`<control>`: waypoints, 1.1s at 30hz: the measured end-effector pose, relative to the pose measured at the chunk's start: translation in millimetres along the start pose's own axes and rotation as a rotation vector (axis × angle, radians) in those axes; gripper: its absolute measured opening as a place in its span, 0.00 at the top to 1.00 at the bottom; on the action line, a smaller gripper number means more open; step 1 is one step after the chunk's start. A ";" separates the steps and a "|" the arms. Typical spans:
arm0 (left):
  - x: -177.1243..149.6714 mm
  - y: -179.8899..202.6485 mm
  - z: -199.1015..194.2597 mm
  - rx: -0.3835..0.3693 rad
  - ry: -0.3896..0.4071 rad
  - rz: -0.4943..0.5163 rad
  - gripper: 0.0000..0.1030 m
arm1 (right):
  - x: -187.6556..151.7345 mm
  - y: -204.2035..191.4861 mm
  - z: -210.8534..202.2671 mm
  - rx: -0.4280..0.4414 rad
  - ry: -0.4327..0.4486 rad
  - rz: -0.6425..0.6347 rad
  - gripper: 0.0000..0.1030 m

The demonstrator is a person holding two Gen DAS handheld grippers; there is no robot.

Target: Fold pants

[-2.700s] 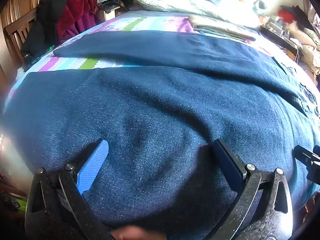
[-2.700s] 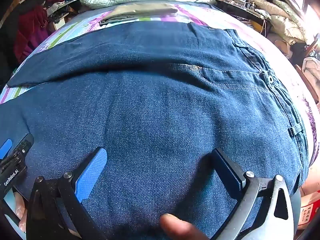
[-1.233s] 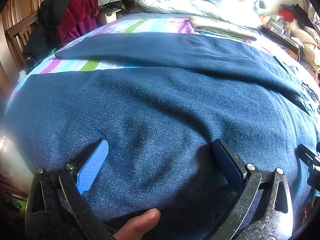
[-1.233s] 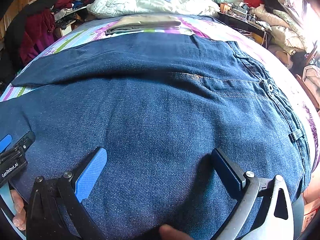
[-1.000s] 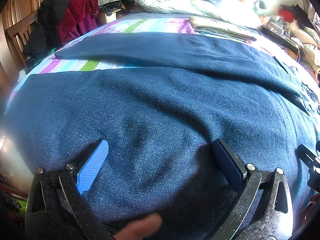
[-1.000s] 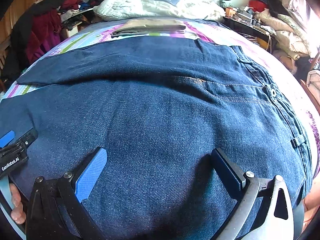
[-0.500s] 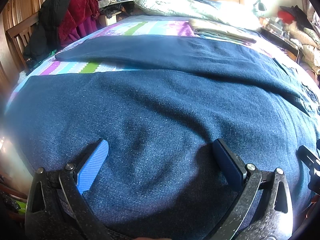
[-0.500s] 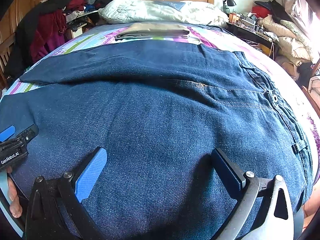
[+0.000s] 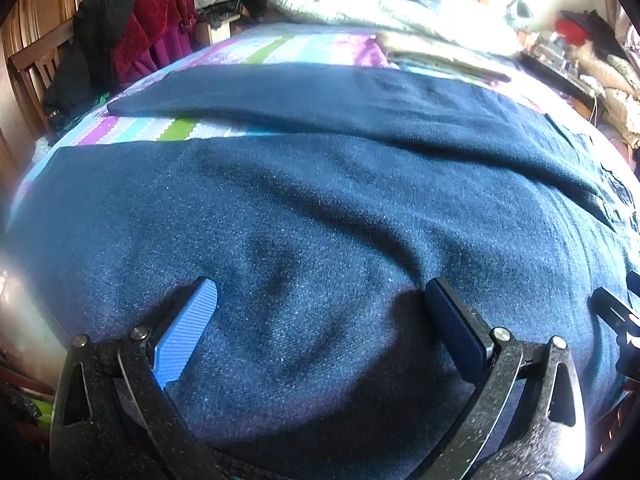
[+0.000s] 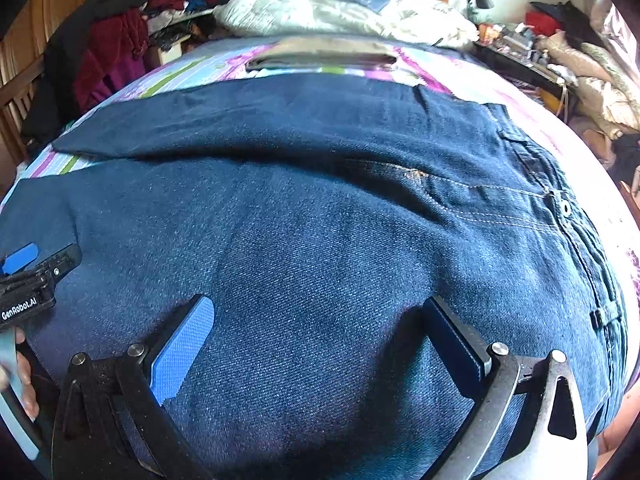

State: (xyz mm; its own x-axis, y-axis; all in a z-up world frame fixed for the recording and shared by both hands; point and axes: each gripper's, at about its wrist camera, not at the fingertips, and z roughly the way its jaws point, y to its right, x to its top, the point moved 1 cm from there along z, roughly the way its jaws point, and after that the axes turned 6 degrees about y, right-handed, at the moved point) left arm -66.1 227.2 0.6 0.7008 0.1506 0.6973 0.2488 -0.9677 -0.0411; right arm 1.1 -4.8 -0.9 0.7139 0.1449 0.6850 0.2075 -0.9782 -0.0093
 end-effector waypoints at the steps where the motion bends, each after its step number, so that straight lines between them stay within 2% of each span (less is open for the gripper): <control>1: 2.0 -0.2 -0.5 -0.011 -0.019 0.004 0.00 | 2.9 2.2 0.2 0.017 -0.017 0.000 0.00; 5: 15.7 -10.6 -5.7 -0.112 -0.066 -0.017 0.00 | 13.4 19.4 -7.3 0.088 -0.007 0.053 0.00; 7: 36.9 -29.4 -14.8 -0.146 -0.036 -0.058 0.00 | 24.7 31.1 -16.4 0.099 0.031 0.069 0.00; 10: 78.2 -63.9 -22.8 -0.158 0.033 -0.091 0.00 | 53.2 54.3 -32.4 0.057 0.115 0.056 0.00; 13: 133.0 -106.6 -11.1 -0.166 0.092 -0.086 0.00 | 90.5 86.7 -47.0 -0.023 0.188 0.072 0.00; 15: 172.2 -139.9 6.9 -0.135 0.130 -0.074 0.00 | 107.2 103.6 -54.8 -0.068 0.217 0.101 0.00; 18: 230.1 -184.8 42.2 -0.034 0.162 -0.038 0.00 | 130.4 128.0 -62.9 -0.141 0.250 0.133 0.00; 20: 262.1 -213.1 70.3 -0.013 0.166 -0.051 0.00 | 139.9 140.3 -61.8 -0.163 0.246 0.153 0.00; 23: 298.3 -244.3 128.5 -0.021 0.095 -0.105 0.01 | 150.4 157.4 -49.8 -0.191 0.226 0.196 0.00; 26: 314.0 -269.7 197.8 -0.013 -0.002 -0.162 0.02 | 147.9 169.3 -31.4 -0.238 0.156 0.227 0.00; 30: 320.1 -297.2 252.7 0.004 -0.065 -0.228 0.05 | 134.6 175.1 -15.1 -0.265 0.077 0.256 0.00; 33: 317.1 -313.8 289.1 -0.008 -0.124 -0.294 0.06 | 131.6 174.4 -7.0 -0.282 0.051 0.248 0.00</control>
State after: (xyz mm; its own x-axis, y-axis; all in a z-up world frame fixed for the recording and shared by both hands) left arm 271.3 637.1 27.8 0.6758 0.4472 0.5859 0.4481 -0.8804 0.1552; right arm 126.5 -157.3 92.7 0.6836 -0.1017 0.7227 -0.1646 -0.9862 0.0169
